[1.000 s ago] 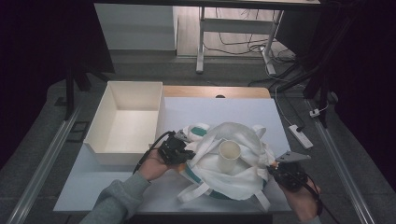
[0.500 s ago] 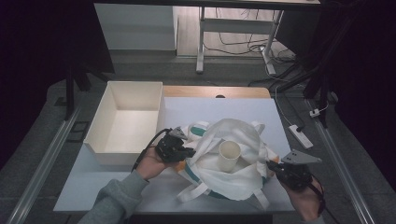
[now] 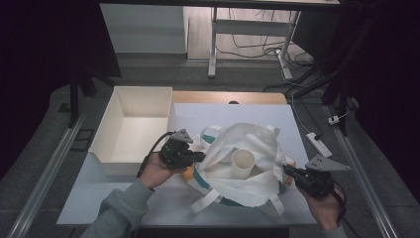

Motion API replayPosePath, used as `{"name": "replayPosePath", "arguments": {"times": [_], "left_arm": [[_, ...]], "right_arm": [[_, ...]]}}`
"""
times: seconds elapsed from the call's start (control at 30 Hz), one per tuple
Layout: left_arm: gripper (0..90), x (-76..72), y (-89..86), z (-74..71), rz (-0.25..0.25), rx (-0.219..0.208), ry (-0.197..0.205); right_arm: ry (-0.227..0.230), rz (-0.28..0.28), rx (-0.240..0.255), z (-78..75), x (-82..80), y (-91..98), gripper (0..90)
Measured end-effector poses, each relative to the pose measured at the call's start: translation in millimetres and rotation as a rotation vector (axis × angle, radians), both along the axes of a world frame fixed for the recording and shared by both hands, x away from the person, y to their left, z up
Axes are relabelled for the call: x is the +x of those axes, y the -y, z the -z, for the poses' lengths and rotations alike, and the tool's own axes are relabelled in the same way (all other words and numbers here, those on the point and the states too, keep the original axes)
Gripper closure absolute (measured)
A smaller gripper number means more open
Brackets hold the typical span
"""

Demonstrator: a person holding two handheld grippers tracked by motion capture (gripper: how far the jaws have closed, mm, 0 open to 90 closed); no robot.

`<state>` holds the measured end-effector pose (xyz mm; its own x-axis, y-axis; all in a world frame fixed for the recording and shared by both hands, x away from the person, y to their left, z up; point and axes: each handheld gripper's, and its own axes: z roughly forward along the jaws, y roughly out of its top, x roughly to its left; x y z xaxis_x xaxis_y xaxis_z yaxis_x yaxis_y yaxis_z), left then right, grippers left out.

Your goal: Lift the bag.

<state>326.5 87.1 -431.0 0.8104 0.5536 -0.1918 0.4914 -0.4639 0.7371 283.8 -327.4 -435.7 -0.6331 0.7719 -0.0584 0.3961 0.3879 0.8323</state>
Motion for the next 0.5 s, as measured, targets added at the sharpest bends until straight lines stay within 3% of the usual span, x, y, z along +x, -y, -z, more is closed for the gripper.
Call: {"name": "replayPosePath", "arguments": {"times": [0.27,0.5], "left_arm": [[86.1,-7.0,-0.6,-14.0,0.004,-0.021,0.045],[86.5,-5.5,-17.5,-36.1,-0.03,-0.097,0.089]], "right_arm": [[0.063,-0.017,0.025,-9.0,-1.0,-1.9,89.3],[0.134,-0.033,0.053,-31.3,4.6,-6.2,89.3]]}}
